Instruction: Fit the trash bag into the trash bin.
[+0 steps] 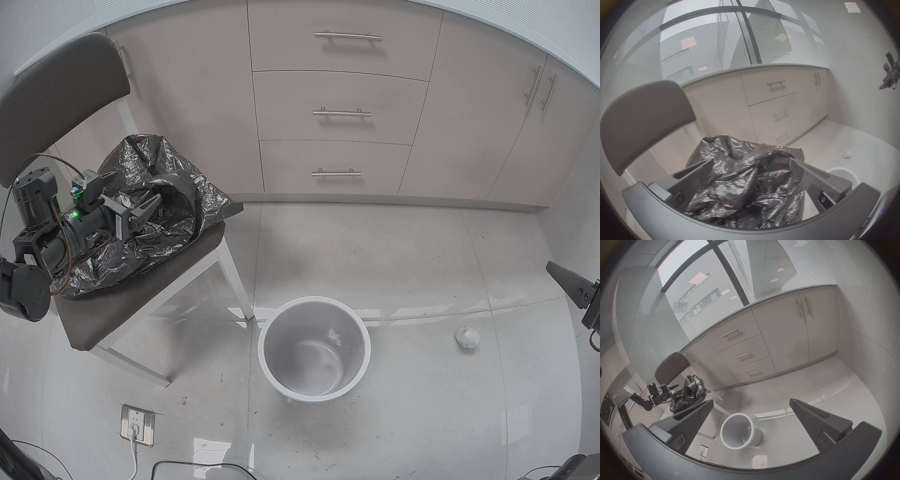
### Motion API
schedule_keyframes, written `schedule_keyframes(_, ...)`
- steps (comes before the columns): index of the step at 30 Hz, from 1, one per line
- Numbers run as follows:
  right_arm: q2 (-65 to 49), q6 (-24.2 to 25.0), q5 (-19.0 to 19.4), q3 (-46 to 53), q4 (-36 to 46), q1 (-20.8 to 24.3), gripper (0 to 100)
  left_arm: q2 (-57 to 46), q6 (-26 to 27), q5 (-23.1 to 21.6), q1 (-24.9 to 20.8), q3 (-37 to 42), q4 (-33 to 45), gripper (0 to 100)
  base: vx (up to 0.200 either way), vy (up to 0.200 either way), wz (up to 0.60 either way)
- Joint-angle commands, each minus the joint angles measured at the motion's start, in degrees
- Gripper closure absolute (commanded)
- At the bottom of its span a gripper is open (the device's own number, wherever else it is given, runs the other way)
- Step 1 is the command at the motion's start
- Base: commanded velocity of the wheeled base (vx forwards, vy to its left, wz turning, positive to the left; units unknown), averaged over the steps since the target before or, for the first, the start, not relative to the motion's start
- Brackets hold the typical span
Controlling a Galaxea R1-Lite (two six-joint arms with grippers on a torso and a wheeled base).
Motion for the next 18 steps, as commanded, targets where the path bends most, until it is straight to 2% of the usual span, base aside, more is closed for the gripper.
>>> schedule_keyframes(1, -0.1, 0.2, 0.0, 0.6, 0.0, 0.0, 0, 2.3, 2.8, 2.4, -4.4, -2.4, 3.6, 0, 0.0, 0.0, 0.0)
schedule_keyframes(5, -0.1, 0.3, 0.1, 0.6, 0.0, 0.0, 0, 3.7, 9.7, 9.4, -6.0, -5.0, 5.1, 0, 0.0, 0.0, 0.0)
schedule_keyframes(11, -0.8, 0.3, 0.1, 0.1, -0.1, 0.0, 0, 7.4, 11.6, 13.2, -8.0, -10.1, 6.8, 0, 0.0, 0.0, 0.0)
schedule_keyframes(14, -0.7, 0.3, 0.1, 0.1, -0.1, 0.0, 0, 9.5, 14.6, 15.5, -8.5, -12.8, 7.1, 0, 0.0, 0.0, 0.0)
schedule_keyframes(18, -0.3, 0.3, 0.2, 0.3, -0.1, 0.0, 0, 10.1, 18.2, 16.0, -8.2, -14.5, 7.2, 0, 0.0, 0.0, 0.0)
